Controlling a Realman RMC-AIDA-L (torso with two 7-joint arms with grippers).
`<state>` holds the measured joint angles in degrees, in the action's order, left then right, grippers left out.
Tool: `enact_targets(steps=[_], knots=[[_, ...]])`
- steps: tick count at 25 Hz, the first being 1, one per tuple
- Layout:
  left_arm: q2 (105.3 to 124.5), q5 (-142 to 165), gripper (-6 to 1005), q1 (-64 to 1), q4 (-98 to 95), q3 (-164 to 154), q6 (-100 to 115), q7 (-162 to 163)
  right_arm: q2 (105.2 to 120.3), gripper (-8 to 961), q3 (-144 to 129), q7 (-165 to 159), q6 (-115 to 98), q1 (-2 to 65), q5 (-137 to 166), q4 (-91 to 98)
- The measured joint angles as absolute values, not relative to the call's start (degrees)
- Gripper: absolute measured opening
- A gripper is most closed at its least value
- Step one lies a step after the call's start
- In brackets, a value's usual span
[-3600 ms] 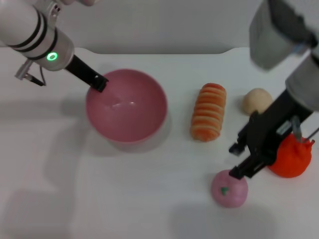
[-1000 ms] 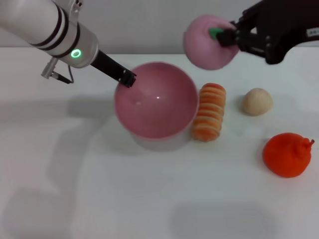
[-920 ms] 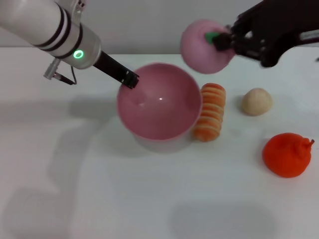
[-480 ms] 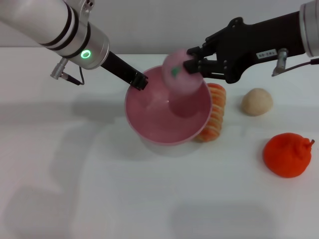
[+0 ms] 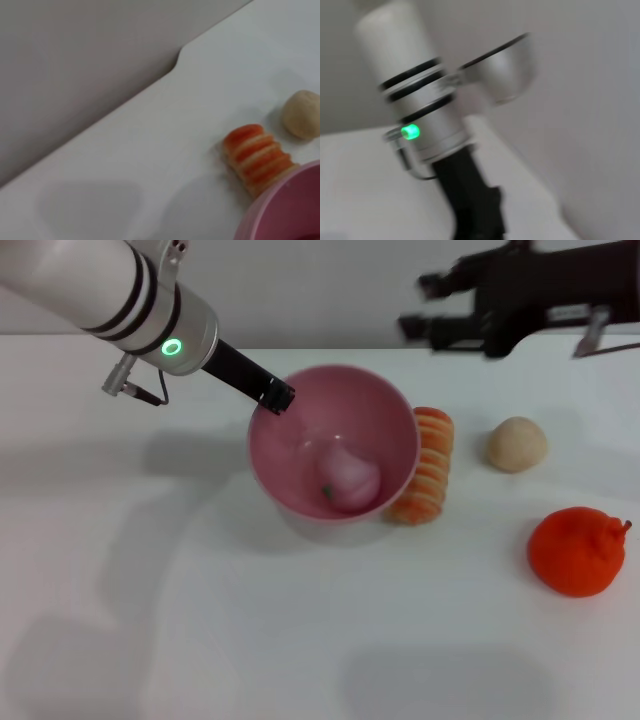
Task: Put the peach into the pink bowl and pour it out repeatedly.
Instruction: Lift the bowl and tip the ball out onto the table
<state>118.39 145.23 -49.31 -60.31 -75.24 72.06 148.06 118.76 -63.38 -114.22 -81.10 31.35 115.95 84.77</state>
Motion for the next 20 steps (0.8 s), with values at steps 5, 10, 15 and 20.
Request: enact_targets(steps=[5, 10, 15, 20], knots=[[118.30, 146.14, 47, -47.32, -61.93, -80.43, 64.36, 147.35, 118.72, 471, -55.72, -99.89, -77.29, 23.54, 94.78, 78.79], [118.17, 149.65, 47, -42.20, -68.71, -91.38, 50.59, 145.66, 118.63, 471, -52.41, -81.21, -77.11, 17.47, 71.84, 67.22], [118.22, 151.41, 46, -40.69, -69.96, -94.93, 45.42, 145.18, 118.72, 470, -49.40, -73.33, -78.29, 15.50, 62.79, 57.21], [118.51, 161.17, 46, -33.72, -71.01, -105.89, 22.40, 145.08, 118.76, 470, -46.19, -67.49, -82.88, 12.89, 54.38, 49.81]])
